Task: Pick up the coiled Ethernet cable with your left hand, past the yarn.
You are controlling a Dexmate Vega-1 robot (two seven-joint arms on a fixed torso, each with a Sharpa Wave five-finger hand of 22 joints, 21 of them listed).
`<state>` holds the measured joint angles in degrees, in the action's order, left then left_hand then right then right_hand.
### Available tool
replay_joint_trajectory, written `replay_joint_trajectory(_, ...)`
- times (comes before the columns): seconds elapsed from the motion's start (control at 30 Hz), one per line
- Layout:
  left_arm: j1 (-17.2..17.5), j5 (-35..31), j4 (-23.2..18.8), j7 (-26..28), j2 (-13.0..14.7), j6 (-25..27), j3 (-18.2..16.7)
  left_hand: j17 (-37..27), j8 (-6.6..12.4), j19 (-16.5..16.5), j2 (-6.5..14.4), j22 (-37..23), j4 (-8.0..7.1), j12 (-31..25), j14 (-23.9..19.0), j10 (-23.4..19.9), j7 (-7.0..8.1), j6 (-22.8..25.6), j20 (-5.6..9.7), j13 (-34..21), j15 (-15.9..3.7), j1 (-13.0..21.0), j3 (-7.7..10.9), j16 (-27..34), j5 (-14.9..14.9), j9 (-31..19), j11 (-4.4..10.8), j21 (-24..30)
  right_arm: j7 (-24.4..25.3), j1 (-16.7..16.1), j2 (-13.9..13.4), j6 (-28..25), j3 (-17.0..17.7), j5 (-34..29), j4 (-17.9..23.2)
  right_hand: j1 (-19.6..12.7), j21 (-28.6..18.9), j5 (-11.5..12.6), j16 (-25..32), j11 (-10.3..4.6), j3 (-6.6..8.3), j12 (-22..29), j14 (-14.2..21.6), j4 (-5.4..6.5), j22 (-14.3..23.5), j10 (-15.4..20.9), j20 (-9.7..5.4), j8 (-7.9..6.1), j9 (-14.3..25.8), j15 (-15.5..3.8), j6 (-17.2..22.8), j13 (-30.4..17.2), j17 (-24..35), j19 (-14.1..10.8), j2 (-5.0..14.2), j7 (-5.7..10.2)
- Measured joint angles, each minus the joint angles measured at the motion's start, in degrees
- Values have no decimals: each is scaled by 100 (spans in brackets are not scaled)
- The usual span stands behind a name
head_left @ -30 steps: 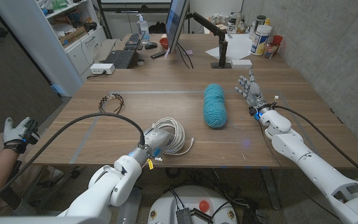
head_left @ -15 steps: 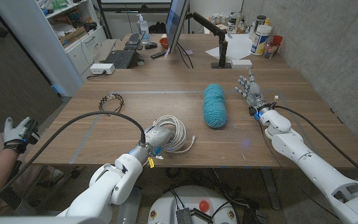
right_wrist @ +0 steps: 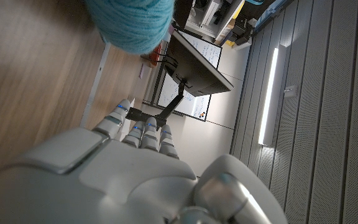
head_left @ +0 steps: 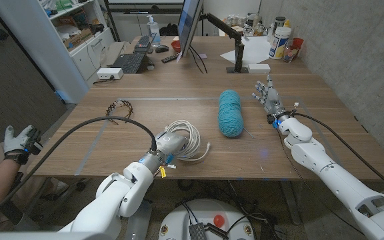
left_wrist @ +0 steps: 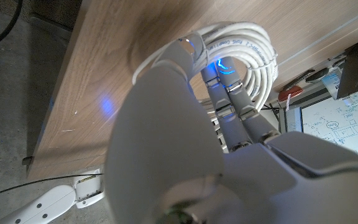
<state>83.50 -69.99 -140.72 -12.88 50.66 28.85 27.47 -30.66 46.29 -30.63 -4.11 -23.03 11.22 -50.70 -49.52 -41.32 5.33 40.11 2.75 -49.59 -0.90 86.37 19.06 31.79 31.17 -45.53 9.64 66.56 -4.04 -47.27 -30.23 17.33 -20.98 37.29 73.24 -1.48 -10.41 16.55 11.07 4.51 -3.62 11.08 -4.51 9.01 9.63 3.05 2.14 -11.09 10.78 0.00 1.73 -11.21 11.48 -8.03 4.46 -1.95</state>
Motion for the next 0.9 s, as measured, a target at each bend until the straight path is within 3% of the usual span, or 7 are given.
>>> replay_joint_trajectory(0.9,-28,47,-84,26,-141,-59,-105,0,-20,41,-2,0,0,24,-69,-31,31,32,1,108,-10,-4,0,-85,43,18,31,132,-20,4,-8,-16,2,5,-1,0,0,0,0,20,0,0,-42,0,0,-21,0,0,0,20,-21,0,0,0,0,-21)
